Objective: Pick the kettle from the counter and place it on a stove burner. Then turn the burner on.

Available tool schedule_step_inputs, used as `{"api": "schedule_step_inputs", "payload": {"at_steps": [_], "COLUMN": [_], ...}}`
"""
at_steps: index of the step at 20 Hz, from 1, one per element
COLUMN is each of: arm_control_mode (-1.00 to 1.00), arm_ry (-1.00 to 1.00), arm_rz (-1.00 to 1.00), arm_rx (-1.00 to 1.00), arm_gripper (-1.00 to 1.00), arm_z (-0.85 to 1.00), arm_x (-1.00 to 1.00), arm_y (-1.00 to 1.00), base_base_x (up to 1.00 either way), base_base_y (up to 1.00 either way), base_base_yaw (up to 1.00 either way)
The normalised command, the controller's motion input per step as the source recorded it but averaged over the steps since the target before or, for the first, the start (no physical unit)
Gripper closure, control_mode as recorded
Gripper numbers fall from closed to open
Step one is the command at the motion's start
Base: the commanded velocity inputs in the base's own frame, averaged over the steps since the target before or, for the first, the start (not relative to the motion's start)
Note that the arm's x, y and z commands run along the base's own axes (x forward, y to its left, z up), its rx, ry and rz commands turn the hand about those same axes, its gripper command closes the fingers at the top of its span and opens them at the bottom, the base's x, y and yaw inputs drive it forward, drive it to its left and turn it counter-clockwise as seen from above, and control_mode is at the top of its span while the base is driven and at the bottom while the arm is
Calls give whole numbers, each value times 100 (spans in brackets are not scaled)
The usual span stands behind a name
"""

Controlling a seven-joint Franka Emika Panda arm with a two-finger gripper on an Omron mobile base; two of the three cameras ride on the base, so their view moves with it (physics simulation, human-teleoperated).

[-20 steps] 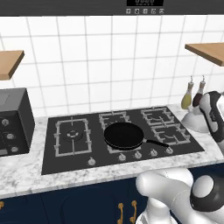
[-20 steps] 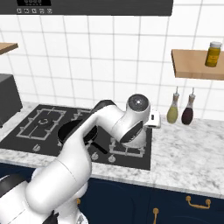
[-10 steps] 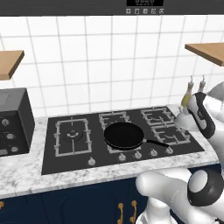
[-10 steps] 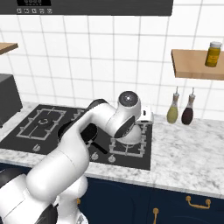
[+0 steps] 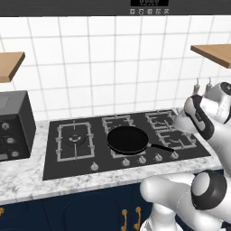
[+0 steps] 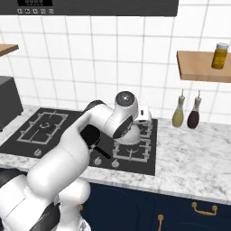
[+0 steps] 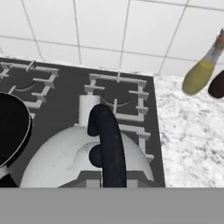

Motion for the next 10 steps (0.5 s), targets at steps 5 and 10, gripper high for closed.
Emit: {"api": "schedule_step_inputs", "payload": {"at_steps": [5,10], "arm_control_mode": [-100,-100], "arm_ry": [-3,-4], "arm_rz": [8,9], "arm_rx": [0,0], "arm_gripper": [100,100], "arm_z": [25,2], "arm_x": [0,0], "arm_y": [82,100], "base_base_x": [0,0], "base_base_y": [0,0], "base_base_yaw": [0,0]}}
